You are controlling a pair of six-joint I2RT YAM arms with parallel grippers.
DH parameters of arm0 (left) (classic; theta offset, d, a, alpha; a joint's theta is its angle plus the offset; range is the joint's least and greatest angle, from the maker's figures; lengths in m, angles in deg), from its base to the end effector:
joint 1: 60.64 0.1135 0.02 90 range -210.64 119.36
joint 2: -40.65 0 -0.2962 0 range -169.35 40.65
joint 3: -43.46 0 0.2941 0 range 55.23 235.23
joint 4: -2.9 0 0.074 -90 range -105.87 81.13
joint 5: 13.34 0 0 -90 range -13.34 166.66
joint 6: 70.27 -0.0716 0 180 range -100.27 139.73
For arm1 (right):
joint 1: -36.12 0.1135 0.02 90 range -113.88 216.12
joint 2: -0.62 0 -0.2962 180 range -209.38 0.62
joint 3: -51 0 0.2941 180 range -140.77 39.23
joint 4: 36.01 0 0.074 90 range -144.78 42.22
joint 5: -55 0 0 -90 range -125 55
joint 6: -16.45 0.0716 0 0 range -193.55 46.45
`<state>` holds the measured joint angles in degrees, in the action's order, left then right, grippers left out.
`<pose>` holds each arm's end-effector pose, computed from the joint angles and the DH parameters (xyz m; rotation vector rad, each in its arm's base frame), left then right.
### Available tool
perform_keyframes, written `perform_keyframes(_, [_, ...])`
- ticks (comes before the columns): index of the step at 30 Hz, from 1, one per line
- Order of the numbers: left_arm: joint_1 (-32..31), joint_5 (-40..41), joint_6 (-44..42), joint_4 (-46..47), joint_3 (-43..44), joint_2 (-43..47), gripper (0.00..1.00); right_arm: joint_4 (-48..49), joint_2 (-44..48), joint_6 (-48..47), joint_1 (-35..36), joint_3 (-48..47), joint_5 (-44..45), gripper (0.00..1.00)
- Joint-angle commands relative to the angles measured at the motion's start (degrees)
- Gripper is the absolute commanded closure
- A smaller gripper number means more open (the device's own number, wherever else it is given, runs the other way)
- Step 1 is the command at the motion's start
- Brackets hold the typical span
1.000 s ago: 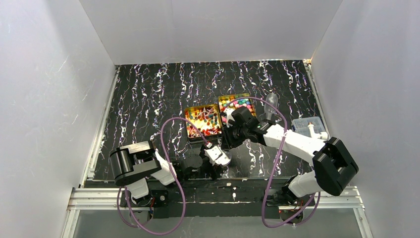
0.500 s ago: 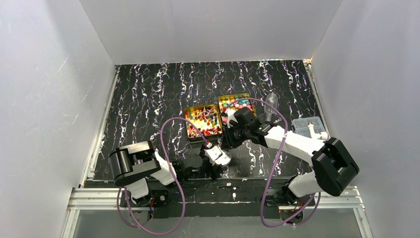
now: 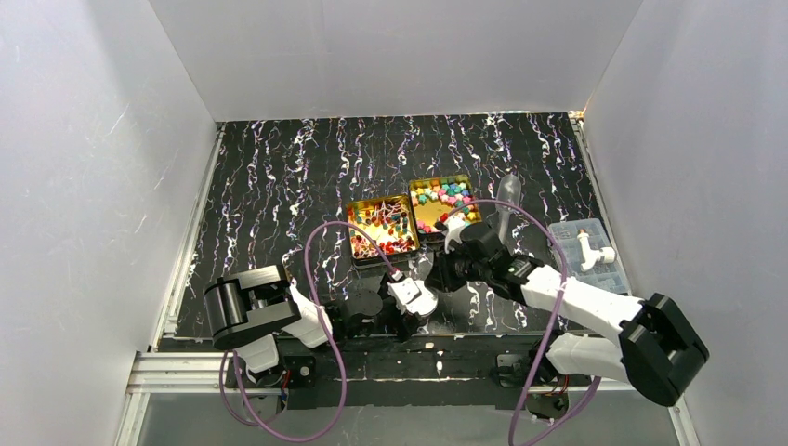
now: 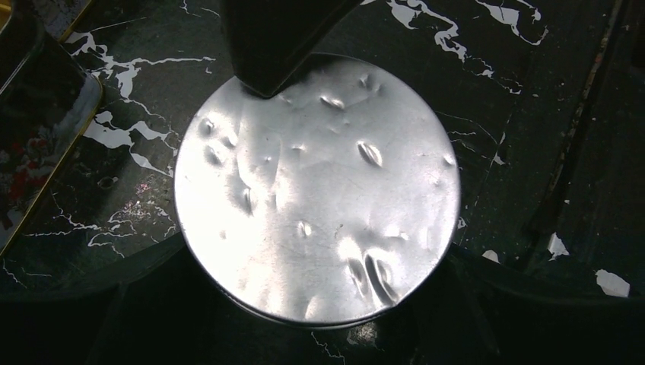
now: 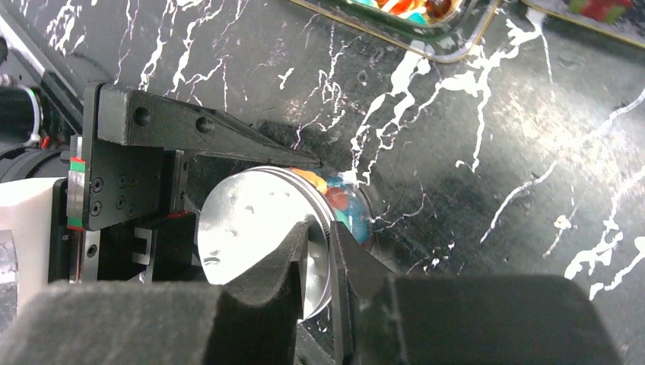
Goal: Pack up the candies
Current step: Screw the bottle lid onto the packing bottle.
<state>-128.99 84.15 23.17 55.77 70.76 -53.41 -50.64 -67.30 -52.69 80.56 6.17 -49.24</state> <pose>0.1185 -0.2733 0.1039 0.9261 1.6355 -0.7620 0.1966 0.2175 0.1849 -0.6225 2.2760 0.8713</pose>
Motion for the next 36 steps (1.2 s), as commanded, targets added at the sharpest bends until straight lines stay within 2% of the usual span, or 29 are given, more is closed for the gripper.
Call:
perform_keyframes(1, [1.6,7.6,0.4,-8.1,1.3,-1.2,0.54,-8.4,4.8,6.8,4.0,5.8,-3.2,0.79])
perform_keyframes(8, [1.6,9.0,0.5,-10.3,2.6,-1.8,0.54,-9.4,13.4,12.7,6.0,9.4,-1.7,0.80])
perform_keyframes(14, [1.7,9.1,0.2,-11.0,2.8,-1.6,0.54,-12.2,17.1,14.7,7.0,9.5,-1.8,0.80])
perform_keyframes(23, [1.7,8.8,-0.5,-11.1,2.4,-0.8,0.55,-15.8,20.6,16.0,8.6,5.9,-2.0,0.79])
perform_keyframes(28, [1.7,7.9,-0.8,-11.5,2.5,-0.2,0.54,-19.9,21.7,14.2,8.7,2.3,0.8,0.77])
perform_keyframes(33, [1.7,6.0,-1.1,-13.3,2.9,1.3,0.49,-23.0,21.1,12.5,8.7,-0.1,3.4,0.72])
perform_keyframes(36, [1.7,5.6,-1.0,-15.1,2.9,2.6,0.39,-24.8,20.5,10.6,8.7,-2.6,5.7,0.67])
